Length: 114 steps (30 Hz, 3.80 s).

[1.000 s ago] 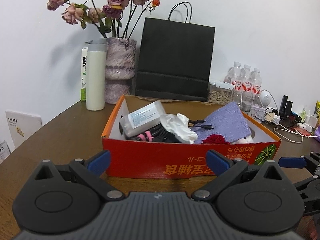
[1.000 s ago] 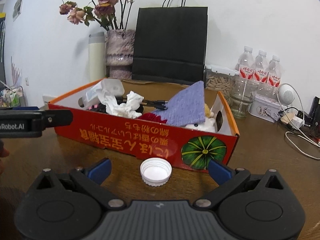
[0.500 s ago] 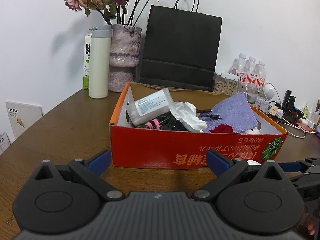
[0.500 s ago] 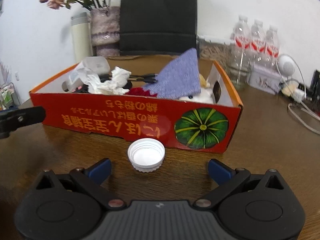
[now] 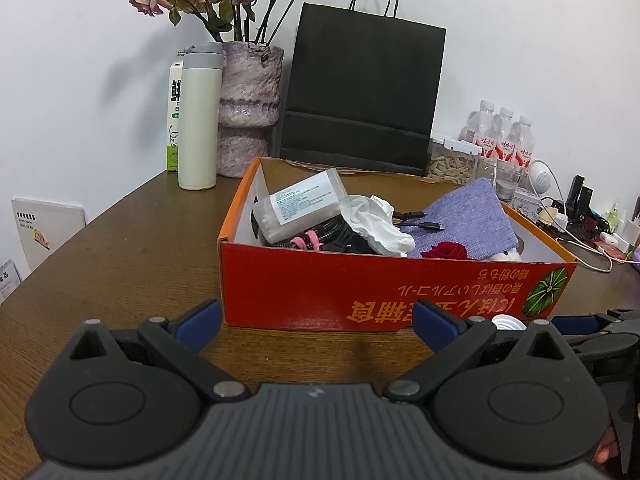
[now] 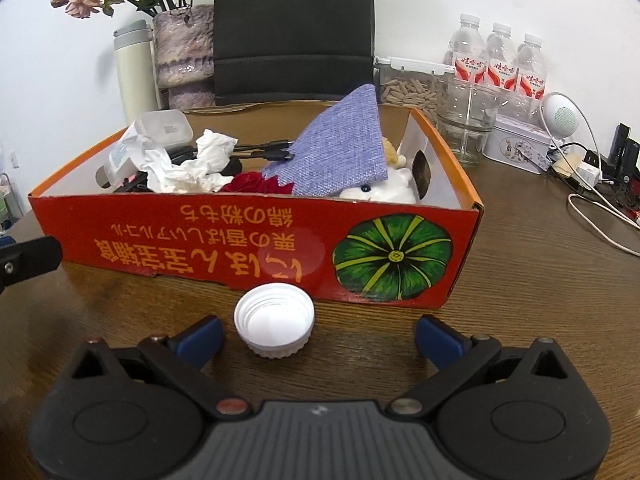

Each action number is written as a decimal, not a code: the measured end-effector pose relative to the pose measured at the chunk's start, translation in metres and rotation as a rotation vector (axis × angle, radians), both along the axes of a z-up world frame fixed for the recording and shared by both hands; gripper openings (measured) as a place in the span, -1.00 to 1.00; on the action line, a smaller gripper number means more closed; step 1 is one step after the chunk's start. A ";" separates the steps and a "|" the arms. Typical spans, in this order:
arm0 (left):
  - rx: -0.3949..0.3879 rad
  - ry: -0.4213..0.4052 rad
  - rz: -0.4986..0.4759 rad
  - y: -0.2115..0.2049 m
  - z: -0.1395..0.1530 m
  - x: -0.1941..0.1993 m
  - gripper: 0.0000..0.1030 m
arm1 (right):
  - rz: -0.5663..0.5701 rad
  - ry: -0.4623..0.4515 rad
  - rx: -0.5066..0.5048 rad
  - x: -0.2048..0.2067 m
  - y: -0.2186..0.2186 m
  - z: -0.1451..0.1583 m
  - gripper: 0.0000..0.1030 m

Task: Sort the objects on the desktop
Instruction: 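Grasp the white round lid with the right gripper, then carry the white lid over the box with the right gripper, then lower the lid into the box and open the right gripper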

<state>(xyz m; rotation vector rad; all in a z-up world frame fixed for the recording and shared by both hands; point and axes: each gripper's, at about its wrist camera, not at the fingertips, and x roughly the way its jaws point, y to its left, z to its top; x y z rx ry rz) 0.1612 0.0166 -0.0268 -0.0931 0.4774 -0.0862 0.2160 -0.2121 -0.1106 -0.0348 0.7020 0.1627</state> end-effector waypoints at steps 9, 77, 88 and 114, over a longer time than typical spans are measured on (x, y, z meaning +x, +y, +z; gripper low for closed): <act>0.004 0.005 0.000 -0.001 -0.001 -0.001 1.00 | -0.005 -0.001 0.001 0.003 0.007 0.000 1.00; 0.051 -0.153 0.010 -0.037 0.033 0.083 1.00 | 0.084 -0.231 0.057 0.057 0.001 0.047 -0.25; 0.077 -0.186 -0.005 -0.042 0.030 0.074 1.00 | 0.084 -0.241 0.049 0.049 0.001 0.045 0.61; 0.078 -0.219 -0.016 -0.034 0.037 -0.013 1.00 | 0.044 -0.298 0.020 -0.043 -0.001 0.055 1.00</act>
